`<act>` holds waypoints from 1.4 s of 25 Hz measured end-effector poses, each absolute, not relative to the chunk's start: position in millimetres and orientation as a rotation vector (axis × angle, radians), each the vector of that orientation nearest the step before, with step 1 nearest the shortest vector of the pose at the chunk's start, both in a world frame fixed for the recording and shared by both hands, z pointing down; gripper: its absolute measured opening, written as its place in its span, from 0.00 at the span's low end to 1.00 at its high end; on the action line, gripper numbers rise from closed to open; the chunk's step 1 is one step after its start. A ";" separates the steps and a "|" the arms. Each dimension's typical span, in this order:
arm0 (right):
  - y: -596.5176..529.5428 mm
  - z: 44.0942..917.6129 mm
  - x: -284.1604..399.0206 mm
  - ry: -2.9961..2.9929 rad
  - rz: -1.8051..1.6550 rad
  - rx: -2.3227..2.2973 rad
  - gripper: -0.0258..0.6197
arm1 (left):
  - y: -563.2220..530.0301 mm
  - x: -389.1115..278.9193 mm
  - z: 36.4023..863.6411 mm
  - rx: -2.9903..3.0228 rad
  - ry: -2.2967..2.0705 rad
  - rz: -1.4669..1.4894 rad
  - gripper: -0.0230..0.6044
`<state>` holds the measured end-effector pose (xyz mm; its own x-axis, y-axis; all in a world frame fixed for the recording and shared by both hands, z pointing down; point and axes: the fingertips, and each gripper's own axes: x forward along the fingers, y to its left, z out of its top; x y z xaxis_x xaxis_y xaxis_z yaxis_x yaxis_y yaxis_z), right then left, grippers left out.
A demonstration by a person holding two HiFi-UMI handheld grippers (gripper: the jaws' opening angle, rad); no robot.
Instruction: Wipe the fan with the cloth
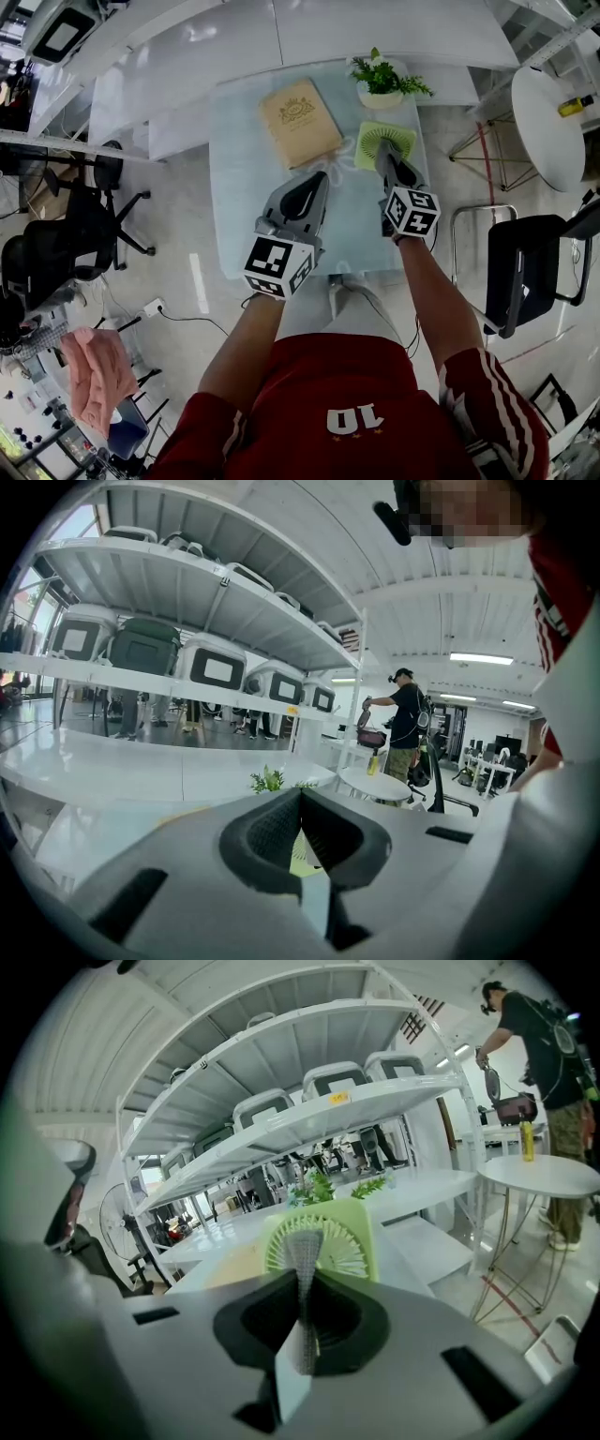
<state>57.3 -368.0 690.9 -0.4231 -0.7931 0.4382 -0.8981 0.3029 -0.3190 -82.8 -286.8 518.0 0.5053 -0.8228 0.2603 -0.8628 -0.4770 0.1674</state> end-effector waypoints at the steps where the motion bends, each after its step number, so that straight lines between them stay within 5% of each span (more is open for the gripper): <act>1: -367.2 691.2 61.7 -2.363 0.781 1.566 0.07 | -287.1 -80.8 518.0 2.476 -1.421 0.207 0.04; 23: -358.8 690.1 139.2 -2.258 0.742 1.668 0.07 | -289.3 -49.9 515.7 2.491 -1.396 0.192 0.04; 35: -336.5 683.8 102.5 -2.321 0.752 1.594 0.07 | -285.9 -61.2 511.2 2.479 -1.423 0.187 0.04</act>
<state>102.5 -336.5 683.8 -0.3838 -0.8019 0.4579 -0.9181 0.2782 -0.2824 -61.2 -285.9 511.2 0.5074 -0.8257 0.2465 -0.8614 -0.4777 0.1728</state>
